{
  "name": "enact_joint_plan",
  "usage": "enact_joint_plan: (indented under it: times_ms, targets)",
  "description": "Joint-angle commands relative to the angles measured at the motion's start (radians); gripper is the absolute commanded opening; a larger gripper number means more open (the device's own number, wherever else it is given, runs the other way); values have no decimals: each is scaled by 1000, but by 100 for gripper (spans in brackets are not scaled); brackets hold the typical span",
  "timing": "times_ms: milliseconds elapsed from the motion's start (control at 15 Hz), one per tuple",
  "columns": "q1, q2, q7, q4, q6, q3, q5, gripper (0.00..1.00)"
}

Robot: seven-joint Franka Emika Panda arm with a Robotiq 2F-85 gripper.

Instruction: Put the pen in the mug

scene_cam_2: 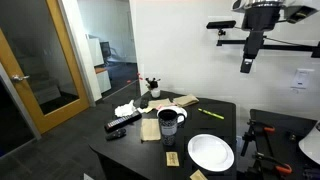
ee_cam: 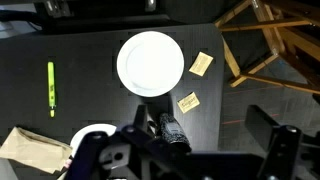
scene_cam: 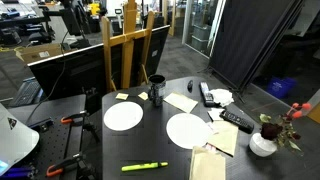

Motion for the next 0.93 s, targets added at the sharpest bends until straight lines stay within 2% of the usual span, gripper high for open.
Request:
enact_joint_plan:
  times_ms: [0,533,867]
  targets:
    - [-7,0,-4,2,-4,5,4,100]
    - [-18,-2,-13,-2,5,4,-15,100]
    - [-93,4,-17,-10,35,-30,-74,100]
